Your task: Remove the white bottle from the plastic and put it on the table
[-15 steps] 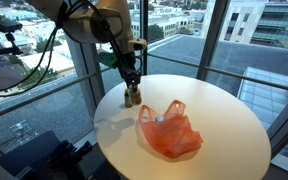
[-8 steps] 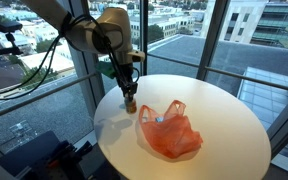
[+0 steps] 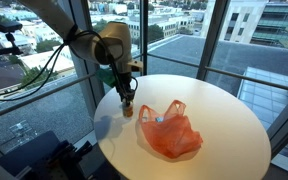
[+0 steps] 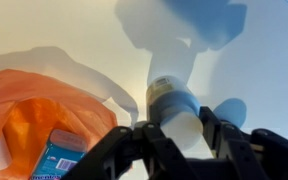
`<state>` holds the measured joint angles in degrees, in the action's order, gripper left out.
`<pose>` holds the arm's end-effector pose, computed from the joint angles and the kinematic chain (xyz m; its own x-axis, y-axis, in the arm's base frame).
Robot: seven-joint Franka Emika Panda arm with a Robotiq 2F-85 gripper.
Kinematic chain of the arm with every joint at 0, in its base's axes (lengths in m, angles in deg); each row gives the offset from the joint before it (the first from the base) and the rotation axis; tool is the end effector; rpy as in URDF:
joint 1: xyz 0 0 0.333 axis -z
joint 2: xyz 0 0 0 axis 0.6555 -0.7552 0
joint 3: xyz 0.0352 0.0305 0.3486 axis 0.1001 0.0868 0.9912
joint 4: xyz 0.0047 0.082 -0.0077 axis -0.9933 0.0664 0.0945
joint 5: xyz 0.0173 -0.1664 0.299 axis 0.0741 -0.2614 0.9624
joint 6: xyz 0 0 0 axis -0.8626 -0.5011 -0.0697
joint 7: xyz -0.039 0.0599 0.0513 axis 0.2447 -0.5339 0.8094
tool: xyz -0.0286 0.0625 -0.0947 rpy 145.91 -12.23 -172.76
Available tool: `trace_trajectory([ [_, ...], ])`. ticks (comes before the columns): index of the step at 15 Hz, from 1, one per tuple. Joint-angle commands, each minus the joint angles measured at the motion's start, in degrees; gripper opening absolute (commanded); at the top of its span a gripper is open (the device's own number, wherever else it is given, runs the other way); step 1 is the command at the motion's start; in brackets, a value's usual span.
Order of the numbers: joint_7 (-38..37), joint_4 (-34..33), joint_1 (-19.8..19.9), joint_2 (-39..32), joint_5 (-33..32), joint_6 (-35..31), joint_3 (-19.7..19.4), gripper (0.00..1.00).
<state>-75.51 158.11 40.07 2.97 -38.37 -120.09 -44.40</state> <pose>0.4619 0.0155 0.3429 0.9871 -0.1577 -0.0268 -0.1566 -0.9869 0.0392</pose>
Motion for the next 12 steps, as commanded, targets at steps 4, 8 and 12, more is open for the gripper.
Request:
trace_trajectory([
  [4,3.53,-0.04,-0.27,-1.92,1.95,-1.49,0.03,0.22],
  [8,4.52,0.29,-0.09,-1.24,2.16,-1.42,-0.09,0.83],
  [12,3.5,0.67,0.03,0.67,1.15,0.02,-0.66,1.0],
])
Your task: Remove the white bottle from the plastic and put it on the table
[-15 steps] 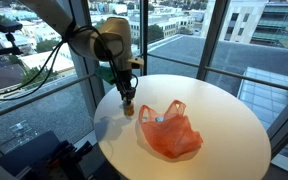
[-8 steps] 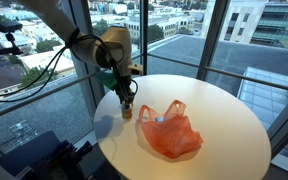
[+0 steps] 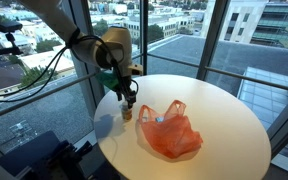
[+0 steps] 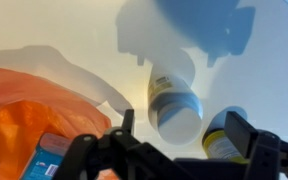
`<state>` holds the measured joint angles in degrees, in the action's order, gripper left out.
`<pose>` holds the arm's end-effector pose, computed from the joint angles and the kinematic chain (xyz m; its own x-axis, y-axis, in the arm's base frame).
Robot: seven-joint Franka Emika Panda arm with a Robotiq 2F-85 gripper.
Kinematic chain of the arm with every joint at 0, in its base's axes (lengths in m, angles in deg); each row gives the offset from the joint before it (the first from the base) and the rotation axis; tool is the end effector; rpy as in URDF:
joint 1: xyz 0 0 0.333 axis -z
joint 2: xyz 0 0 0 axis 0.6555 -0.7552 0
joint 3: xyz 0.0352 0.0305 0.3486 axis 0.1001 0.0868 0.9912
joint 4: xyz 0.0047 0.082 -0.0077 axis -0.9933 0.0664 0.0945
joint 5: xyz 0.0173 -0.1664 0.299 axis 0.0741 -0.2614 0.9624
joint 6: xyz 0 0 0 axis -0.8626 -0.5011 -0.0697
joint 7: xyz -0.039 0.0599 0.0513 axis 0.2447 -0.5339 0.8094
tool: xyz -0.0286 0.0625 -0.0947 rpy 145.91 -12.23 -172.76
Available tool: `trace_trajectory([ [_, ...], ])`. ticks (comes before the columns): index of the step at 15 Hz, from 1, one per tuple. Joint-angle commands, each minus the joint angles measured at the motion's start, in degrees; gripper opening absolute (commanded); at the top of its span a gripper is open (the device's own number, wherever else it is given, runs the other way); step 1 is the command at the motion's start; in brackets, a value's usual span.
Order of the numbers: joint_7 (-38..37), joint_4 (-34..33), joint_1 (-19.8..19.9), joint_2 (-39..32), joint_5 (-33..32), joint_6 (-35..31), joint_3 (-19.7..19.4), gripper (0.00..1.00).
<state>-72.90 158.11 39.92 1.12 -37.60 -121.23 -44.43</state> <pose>0.4644 0.0167 0.3296 0.9918 -0.1204 -0.0422 -0.1192 -0.9924 0.0306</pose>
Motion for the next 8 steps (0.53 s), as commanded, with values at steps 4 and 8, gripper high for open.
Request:
trace_trajectory([
  [4,-0.57,0.83,0.71,5.02,-0.5,4.04,-1.77,1.0],
  [8,-0.73,1.13,1.94,8.19,-1.03,8.01,-3.08,1.0],
])
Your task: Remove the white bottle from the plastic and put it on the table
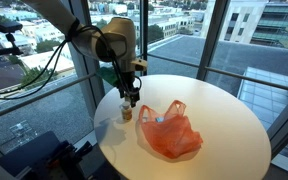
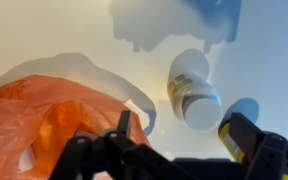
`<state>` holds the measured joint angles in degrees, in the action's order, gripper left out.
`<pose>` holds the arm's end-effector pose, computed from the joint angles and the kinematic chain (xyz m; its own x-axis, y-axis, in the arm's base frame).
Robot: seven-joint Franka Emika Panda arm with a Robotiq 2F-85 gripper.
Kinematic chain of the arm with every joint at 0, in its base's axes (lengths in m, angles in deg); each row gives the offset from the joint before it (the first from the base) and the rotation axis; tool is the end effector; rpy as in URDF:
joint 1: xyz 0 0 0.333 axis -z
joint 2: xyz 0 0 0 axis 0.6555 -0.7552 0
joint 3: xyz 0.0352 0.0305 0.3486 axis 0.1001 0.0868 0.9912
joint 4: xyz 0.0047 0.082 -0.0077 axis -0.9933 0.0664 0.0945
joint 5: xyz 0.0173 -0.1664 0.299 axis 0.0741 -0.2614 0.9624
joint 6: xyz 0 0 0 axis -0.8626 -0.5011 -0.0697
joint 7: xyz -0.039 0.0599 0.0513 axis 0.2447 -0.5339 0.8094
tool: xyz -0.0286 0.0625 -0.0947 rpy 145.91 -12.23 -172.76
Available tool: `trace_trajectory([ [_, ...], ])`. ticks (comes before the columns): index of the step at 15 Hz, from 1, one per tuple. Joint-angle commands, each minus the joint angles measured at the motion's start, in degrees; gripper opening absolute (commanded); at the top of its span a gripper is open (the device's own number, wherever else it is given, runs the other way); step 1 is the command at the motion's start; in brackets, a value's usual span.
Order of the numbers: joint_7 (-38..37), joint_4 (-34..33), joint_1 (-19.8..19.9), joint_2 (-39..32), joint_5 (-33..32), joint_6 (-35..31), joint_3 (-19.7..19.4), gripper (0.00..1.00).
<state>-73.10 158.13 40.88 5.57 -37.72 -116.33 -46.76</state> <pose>0.4532 -0.0102 0.3582 0.9822 -0.1813 -0.0490 -0.1795 -0.9830 0.0390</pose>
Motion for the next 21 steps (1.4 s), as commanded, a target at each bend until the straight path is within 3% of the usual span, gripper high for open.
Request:
trace_trajectory([
  [1,-0.62,1.18,1.39,4.78,-0.94,4.19,-1.03,1.0],
  [14,-0.31,0.78,5.83,21.05,-3.71,21.75,-1.94,1.0],
  [21,0.1,0.06,6.01,22.96,-2.59,23.15,-1.79,1.0],
])
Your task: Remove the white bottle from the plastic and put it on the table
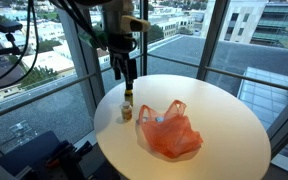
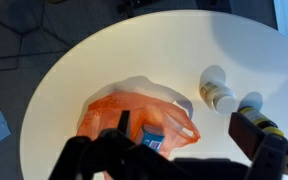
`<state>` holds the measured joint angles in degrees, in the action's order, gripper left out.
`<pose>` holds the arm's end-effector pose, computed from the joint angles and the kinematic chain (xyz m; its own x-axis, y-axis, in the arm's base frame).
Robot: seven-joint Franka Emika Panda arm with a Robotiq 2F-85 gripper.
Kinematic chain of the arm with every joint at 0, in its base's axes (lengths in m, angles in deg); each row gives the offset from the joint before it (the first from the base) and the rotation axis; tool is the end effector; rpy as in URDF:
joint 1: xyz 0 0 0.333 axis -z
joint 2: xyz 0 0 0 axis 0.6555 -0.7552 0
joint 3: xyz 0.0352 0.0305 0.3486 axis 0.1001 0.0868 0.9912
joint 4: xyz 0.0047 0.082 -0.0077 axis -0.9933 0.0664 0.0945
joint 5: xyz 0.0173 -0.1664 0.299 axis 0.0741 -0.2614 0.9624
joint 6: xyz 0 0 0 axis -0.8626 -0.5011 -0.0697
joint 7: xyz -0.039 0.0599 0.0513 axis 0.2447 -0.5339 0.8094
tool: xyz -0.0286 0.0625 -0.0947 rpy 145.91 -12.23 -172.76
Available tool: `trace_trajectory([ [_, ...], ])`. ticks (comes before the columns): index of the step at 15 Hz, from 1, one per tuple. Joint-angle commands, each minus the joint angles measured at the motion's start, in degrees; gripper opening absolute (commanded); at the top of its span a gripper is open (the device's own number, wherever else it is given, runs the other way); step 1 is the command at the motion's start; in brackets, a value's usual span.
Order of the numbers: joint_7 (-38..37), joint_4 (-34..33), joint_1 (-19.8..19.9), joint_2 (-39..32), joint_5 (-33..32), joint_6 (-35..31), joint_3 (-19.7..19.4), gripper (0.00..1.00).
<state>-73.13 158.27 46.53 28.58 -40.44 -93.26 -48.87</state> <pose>0.3602 -0.0653 0.4906 0.9518 -0.3029 -0.0472 -0.2993 -0.9516 0.0702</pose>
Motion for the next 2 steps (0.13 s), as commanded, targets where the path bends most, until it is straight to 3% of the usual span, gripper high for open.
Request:
trace_trajectory([
  [1,0.13,-0.08,0.36,0.11,0.13,0.15,0.32,1.0],
  [2,0.13,-0.08,0.37,0.13,0.13,0.16,0.32,1.0],
])
